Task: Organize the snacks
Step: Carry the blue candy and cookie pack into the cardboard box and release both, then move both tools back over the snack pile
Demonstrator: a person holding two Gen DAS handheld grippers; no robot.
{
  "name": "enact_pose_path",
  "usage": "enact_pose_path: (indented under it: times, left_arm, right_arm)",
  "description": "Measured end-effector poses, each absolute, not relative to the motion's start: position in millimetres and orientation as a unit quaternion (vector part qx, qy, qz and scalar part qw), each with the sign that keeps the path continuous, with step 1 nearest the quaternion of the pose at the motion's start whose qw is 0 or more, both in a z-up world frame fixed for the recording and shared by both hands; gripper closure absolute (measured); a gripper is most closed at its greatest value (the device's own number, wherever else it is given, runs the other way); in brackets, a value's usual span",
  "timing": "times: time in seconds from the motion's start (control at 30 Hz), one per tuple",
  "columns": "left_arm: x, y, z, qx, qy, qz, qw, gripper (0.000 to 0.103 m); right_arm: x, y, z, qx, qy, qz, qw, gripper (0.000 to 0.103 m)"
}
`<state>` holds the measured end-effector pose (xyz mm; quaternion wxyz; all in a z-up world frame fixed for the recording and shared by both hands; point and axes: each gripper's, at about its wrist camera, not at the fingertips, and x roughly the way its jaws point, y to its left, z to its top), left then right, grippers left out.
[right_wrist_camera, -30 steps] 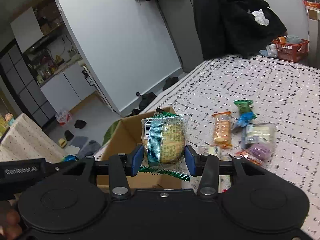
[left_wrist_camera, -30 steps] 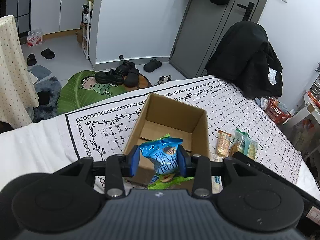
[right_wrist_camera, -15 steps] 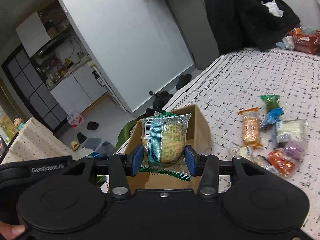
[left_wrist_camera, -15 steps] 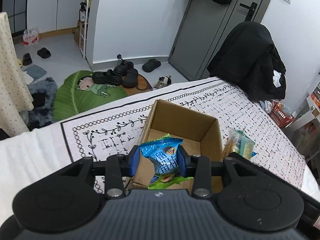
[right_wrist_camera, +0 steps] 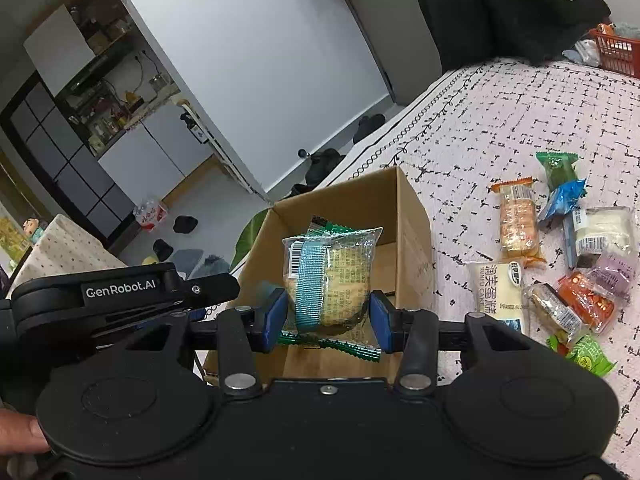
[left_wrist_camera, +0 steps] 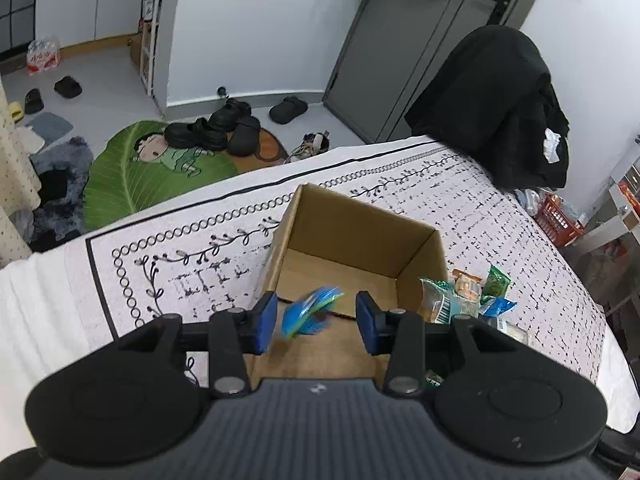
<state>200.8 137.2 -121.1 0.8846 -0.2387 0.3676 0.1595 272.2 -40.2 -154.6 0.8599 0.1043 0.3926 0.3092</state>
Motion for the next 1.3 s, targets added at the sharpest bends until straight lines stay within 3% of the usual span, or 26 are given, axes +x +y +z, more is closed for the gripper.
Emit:
enact_pose_path:
  times: [0.27,0.33,0.5,0.77,0.83,1.0,1.3]
  left_arm:
    - [191,145,-117,-0.253,0.368,0.175,0.877,0.05]
    - [189,144,-114,-0.251,0.366,0.175,0.879,0.039]
    - [180,142,-108,-0.246,0.373,0.188,0.874,0.025]
    - [160,136,-96,-0.225,0.364,0.201,0.881,0.008]
    - [156,135,-96,-0.228,0.364,0.203,0.88,0.001]
    - [149,124,-88,-0.215,0.355,0.195,0.888,0.0]
    - [146,98,-75,-0.207,0.342,0.177,0.899,0.0]
  right_arm:
    - [270,-32,-159,0.094,0.405,0.318,0.852,0.055]
    - [268,-33,-156,0.094,0.402,0.317,0.854,0.053]
    - [264,-41,-146,0.097,0.394,0.312,0.859,0.044]
    - [261,-70,-135,0.088,0.397,0.278,0.87,0.023]
    - [260,-78,-134,0.09,0.403,0.271,0.87,0.011]
    - [256,-96,-130,0.092,0.41,0.26,0.869,0.0]
    - [256,-125,-124,0.102,0.418,0.254,0.866,0.0]
